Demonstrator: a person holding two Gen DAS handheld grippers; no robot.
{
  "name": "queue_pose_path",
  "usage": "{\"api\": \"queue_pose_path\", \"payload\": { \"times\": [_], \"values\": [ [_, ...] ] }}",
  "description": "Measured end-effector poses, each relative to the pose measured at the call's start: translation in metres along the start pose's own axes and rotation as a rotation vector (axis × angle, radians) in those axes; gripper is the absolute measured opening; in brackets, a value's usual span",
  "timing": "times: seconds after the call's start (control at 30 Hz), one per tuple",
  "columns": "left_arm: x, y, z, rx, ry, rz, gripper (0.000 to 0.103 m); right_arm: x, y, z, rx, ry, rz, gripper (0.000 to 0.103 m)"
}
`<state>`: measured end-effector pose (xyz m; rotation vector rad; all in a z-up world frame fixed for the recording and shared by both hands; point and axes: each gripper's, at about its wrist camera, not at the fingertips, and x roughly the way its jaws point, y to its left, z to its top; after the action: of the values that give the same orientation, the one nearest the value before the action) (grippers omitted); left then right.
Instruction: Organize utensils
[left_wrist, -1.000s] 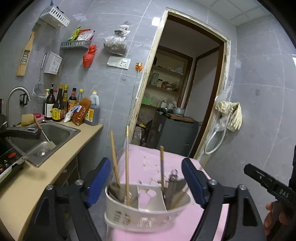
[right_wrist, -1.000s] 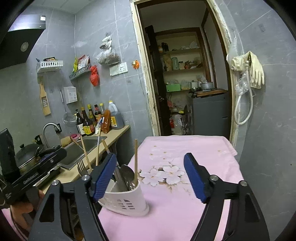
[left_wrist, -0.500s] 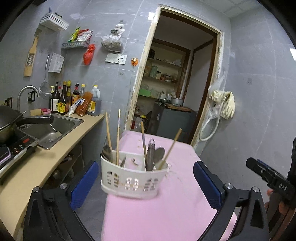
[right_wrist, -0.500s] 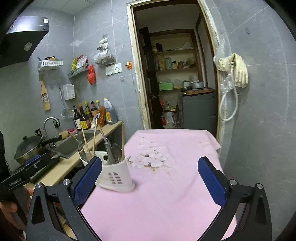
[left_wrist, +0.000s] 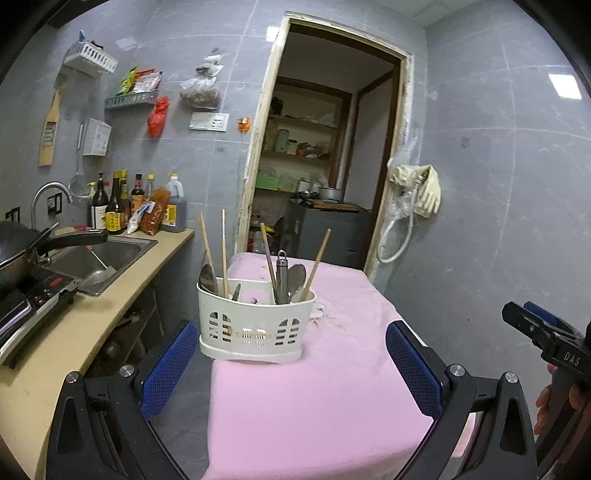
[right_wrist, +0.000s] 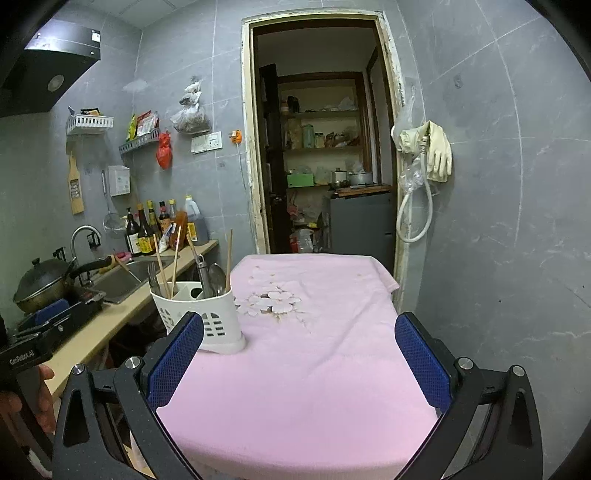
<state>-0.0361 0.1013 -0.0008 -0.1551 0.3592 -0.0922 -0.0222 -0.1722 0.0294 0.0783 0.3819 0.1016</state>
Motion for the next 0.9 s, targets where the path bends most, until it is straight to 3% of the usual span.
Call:
{"api": "queue_pose_path", "payload": {
  "times": [0.9],
  "values": [
    [-0.0039,-0.0063,-0.0052,-0.002,0.012,0.007,0.103,0.0021,-0.0036,-0.005,0.005,0.026,0.011,0.102]
  ]
}}
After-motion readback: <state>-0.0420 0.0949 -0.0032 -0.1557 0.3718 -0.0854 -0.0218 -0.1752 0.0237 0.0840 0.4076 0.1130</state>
